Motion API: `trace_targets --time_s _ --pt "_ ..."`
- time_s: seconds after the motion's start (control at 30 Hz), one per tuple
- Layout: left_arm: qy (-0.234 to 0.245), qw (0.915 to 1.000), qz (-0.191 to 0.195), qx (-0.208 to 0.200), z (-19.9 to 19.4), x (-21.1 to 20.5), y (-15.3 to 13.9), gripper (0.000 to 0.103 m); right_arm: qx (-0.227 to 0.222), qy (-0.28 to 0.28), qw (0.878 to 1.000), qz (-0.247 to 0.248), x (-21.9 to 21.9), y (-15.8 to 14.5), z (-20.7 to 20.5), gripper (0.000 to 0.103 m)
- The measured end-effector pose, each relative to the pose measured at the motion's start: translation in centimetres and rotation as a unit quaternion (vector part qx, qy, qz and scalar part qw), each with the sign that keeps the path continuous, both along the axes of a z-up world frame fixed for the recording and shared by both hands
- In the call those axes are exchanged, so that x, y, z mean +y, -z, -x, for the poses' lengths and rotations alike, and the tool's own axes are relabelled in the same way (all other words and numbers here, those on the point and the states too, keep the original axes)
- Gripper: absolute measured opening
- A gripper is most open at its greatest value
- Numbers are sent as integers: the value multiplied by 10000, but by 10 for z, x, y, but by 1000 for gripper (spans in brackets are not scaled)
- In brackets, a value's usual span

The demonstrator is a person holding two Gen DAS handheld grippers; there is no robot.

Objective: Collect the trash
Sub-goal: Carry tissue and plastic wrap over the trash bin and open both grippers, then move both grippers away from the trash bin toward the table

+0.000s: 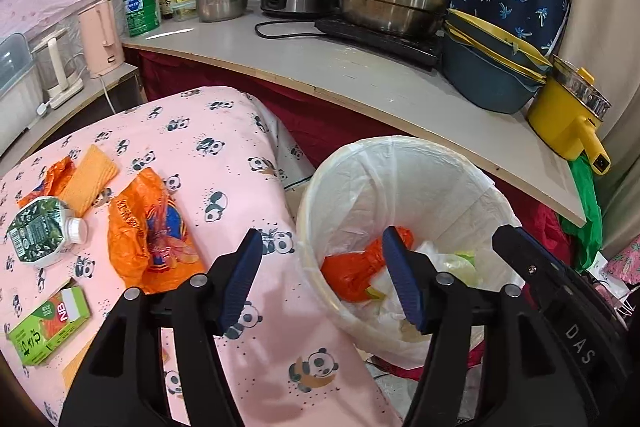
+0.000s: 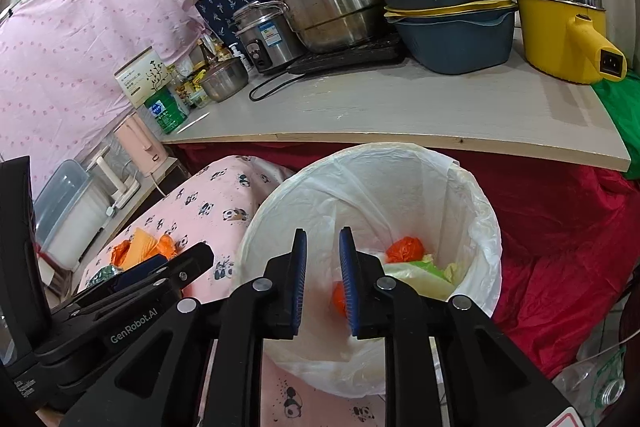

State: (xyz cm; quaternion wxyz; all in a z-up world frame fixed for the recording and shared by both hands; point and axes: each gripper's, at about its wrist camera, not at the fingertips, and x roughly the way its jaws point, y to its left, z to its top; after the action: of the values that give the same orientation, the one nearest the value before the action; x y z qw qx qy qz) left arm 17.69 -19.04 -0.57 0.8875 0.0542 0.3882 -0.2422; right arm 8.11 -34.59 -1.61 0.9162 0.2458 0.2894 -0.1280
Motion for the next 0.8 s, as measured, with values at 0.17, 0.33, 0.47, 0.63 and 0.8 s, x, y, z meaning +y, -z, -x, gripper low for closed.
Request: trace_targets --time_s 0.17,0.33,0.47,0.63,0.8 --pt "-58 10000 -7 -59 8 10 -3 59 -46 -10 10000 3 8 -7 10 25" --pt "-125 9999 4 -108 16 23 -7 60 -71 -97 9999 -35 22 -10 16 37" --pt "-215 9995 -43 -224 23 35 -10 64 -42 -237 9997 11 38 -11 18 37" --pt "-335 9990 -23 -297 29 57 -14 67 -32 -437 9990 25 60 -13 21 37" --pt "-526 9982 17 -287 32 86 -15 69 34 -677 9977 29 85 -13 19 37"
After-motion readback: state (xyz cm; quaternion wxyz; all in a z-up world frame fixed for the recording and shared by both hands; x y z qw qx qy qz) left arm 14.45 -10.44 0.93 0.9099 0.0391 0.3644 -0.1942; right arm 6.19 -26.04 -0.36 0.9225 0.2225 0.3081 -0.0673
